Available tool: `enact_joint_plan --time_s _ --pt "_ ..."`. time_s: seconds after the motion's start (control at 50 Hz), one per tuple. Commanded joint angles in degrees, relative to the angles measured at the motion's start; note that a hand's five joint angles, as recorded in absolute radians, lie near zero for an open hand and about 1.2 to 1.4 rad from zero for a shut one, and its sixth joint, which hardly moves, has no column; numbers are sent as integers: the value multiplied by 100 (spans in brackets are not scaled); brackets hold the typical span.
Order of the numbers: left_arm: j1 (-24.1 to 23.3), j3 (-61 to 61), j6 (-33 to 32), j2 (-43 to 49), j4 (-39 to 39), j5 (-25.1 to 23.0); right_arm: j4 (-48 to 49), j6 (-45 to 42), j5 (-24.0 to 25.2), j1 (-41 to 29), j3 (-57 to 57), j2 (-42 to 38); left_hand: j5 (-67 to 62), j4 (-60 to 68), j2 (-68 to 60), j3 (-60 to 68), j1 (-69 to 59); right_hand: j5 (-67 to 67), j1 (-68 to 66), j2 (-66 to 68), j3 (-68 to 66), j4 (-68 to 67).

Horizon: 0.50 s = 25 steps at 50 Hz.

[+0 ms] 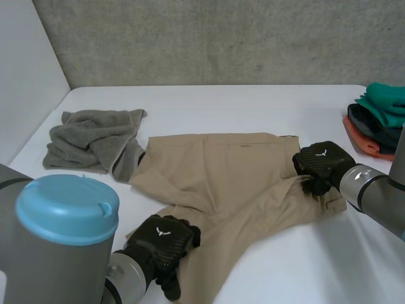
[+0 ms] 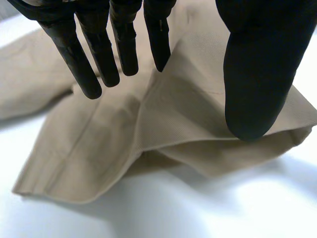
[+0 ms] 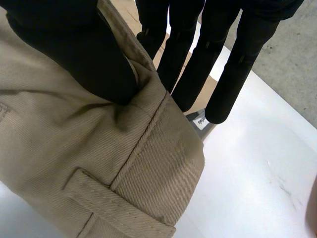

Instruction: Fold the laundry.

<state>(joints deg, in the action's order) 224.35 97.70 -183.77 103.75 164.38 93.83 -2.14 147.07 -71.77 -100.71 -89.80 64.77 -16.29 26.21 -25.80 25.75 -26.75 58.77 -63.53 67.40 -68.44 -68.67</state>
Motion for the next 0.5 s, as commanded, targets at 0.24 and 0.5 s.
enact_joint_plan --time_s 0.24,0.5 --pt "-655 152 -124 -409 551 268 100 24 -179 -28 129 -114 -445 452 -493 498 -399 1123 -1647 1260 -1156 -1133" --pt "-840 486 -686 66 1253 259 91 24 -179 -28 165 -228 -445 452 -493 498 -399 1123 -1647 1260 -1156 -1133"
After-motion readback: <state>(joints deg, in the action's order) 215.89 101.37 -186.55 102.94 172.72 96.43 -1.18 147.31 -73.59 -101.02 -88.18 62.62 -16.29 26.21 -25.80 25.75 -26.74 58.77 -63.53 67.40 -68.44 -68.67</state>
